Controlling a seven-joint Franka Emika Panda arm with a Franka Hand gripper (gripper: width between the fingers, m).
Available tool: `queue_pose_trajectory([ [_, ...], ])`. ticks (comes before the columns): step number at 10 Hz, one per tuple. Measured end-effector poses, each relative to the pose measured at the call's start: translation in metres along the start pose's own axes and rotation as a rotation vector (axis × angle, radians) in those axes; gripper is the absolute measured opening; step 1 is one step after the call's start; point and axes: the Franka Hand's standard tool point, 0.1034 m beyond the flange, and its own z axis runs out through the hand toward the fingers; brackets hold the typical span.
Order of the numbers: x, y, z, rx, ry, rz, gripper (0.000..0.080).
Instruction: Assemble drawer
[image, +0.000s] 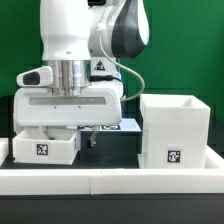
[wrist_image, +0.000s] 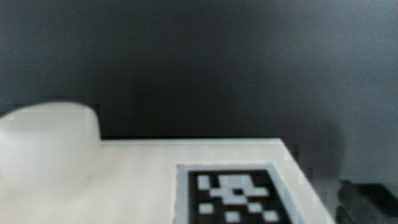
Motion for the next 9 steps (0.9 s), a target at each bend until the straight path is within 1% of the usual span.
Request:
queue_pose_trajectory([
  [1,0.0012,-0.0016,0.0003,0.000,0.001,-0.003,0.0648],
  [2,0.0022,-0.0022,0.0003,0.000,0.002,-0.004,0.0528],
  [3,0.0021,-0.0031,0.0005,0.000,0.002,-0.006,0.0385],
  [4,0.0021,-0.0033,0.0005,0.000,0.002,-0.007,0.0385],
  [5,0.0018,-0.0034,0.0006,0.000,0.001,-0.007,0.0202],
  [6,0.0018,-0.0037,0.0006,0.000,0.001,-0.007,0.0052],
  [9,0.0019,-0.0039,0.0005,0.000,0.002,-0.008,0.0040],
])
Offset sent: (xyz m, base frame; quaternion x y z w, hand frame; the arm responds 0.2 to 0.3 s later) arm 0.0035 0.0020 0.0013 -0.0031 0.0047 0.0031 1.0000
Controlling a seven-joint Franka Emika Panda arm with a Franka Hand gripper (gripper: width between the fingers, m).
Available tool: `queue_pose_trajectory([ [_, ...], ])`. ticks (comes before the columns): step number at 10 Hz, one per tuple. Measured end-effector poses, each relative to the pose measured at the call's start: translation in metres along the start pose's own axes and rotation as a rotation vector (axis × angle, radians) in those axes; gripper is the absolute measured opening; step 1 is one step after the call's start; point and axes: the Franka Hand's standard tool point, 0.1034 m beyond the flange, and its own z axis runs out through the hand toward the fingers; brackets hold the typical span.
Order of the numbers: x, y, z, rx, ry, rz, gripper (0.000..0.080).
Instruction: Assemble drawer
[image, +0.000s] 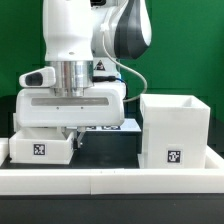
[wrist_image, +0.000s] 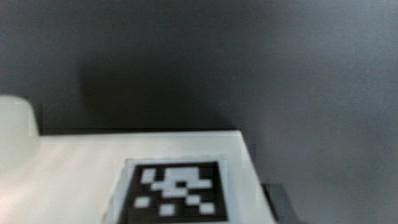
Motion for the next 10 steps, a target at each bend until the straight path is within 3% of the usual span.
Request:
queue_pose_trajectory([
  [4,0.002,-0.002,-0.005,-0.005,0.007,-0.098,0.0040],
  [10,0.003,-0.009,-0.010,0.015,-0.029,-0.325,0.0041],
])
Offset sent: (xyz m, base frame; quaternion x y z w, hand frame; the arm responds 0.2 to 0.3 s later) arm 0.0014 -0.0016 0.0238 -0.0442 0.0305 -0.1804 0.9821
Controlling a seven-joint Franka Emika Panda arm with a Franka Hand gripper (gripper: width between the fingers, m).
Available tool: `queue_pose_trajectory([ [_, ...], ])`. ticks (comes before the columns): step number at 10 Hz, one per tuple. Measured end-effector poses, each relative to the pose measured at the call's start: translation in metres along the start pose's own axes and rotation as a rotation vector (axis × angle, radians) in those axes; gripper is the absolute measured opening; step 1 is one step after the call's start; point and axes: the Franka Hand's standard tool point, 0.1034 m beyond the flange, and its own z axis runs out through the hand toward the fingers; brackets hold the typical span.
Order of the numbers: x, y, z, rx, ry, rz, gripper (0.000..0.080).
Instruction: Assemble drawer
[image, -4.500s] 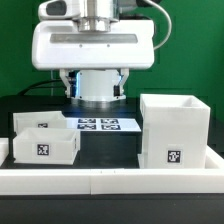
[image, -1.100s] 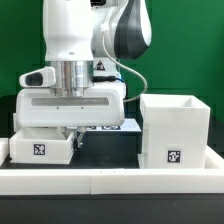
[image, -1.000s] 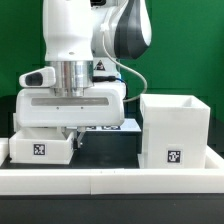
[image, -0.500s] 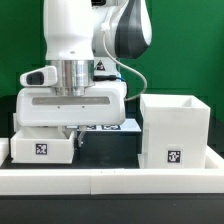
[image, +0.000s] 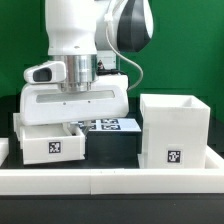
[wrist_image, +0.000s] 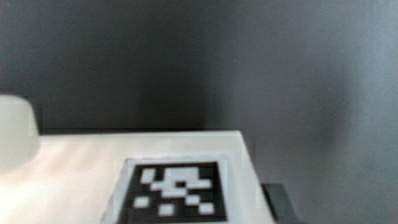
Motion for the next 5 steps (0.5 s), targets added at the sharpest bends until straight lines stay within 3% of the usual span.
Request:
queue_pose_trajectory([
  [2,0.000,0.000,0.001,-0.008,-0.002,-0.158,0.0041],
  [3,0.003,-0.003,0.001,-0.030,0.010,-0.248,0.0041],
  [5,0.003,-0.013,0.003,-0.027,-0.011,-0.430,0.0041],
])
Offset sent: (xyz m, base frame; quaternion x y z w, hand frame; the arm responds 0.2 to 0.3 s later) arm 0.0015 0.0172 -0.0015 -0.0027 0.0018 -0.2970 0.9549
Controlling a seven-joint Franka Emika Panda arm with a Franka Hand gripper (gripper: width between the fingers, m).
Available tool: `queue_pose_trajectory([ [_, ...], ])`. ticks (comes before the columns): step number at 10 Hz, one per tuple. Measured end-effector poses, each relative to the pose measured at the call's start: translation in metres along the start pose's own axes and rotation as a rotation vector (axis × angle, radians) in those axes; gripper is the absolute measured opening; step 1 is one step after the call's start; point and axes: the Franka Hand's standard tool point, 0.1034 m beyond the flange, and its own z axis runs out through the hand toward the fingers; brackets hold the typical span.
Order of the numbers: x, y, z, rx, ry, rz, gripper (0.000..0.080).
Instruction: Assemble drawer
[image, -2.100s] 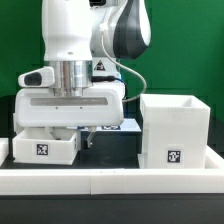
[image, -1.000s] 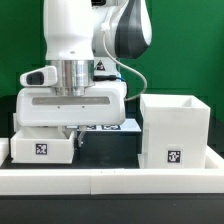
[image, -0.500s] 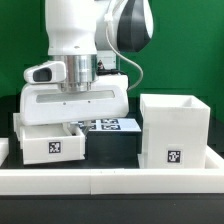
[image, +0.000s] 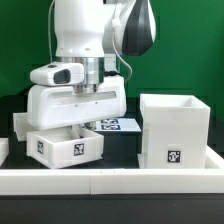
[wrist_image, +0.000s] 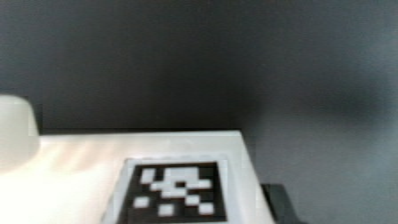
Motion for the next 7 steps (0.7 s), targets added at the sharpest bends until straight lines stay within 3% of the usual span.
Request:
queue_pose_trajectory([
  [1,0.0032,-0.0048,0.0001,0.017,-0.023,-0.094,0.0041],
  [7,-0.0007,-0.0011,0.0018,0.013,-0.038,-0.470,0.0041],
])
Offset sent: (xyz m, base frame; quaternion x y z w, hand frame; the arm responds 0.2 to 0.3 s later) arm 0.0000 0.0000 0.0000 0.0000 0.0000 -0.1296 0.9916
